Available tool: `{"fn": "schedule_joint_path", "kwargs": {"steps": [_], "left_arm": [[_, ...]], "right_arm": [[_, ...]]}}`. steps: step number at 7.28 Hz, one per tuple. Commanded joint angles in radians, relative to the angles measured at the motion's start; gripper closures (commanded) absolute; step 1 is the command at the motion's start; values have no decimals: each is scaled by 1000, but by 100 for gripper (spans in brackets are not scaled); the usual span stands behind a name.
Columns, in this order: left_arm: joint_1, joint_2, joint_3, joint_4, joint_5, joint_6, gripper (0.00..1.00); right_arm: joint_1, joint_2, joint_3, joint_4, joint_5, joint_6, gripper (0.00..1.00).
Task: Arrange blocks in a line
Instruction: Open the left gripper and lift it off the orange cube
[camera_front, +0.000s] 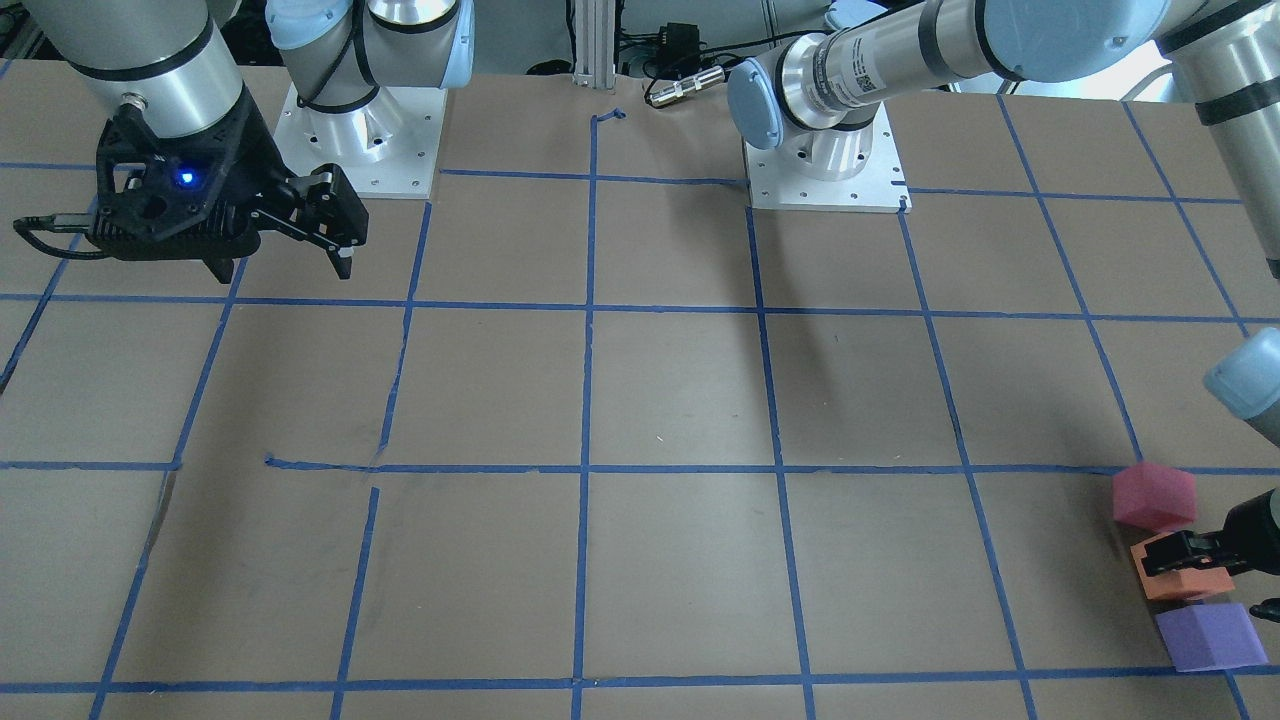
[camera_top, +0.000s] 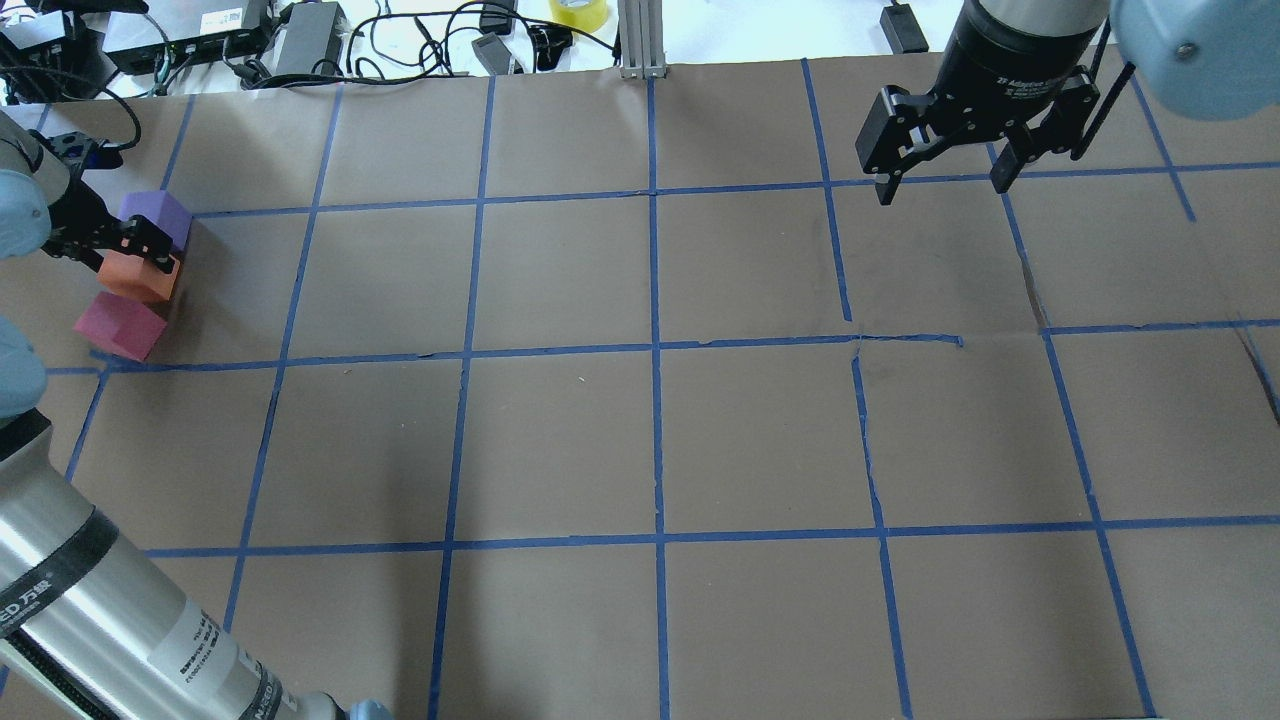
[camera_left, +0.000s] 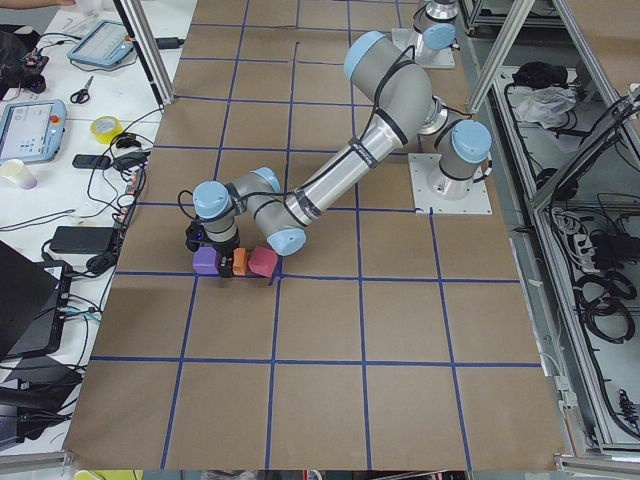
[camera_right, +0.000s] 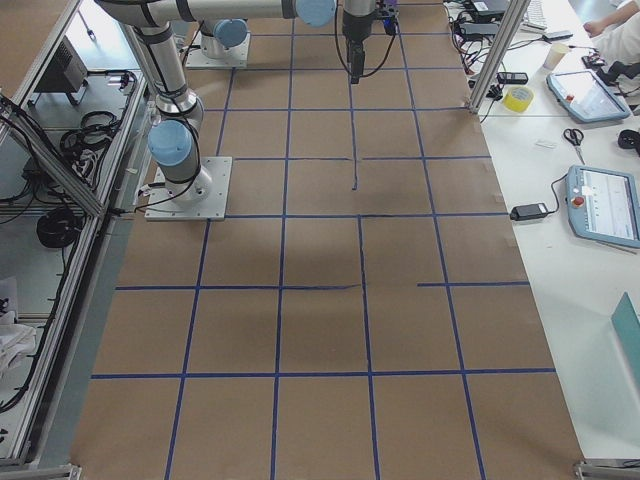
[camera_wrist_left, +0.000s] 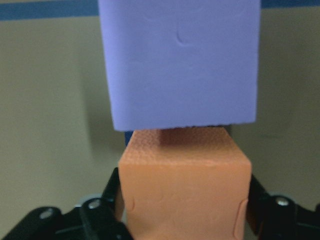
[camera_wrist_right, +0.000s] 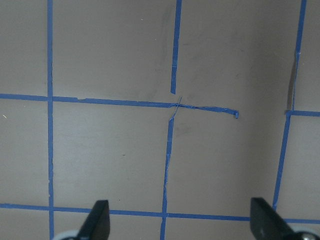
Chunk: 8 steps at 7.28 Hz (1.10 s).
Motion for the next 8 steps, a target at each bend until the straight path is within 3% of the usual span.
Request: {"fn": "schedule_joint_path", "kwargs": {"steps": [1,4,6,8], "left_arm": [[-14,66,-15,-26,8,0,0],[-52,345,-112,-243,2,0,0],[-75,552,-135,-481,-10,-12,0],[-104,715,-163,-596,-13,-148,0]], "right_arm": [[0,-1,0,0,0,0,0],[0,1,0,0,0,0,0],[0,1,0,0,1,0,0],[0,1,0,-1,3,1,0]]}}
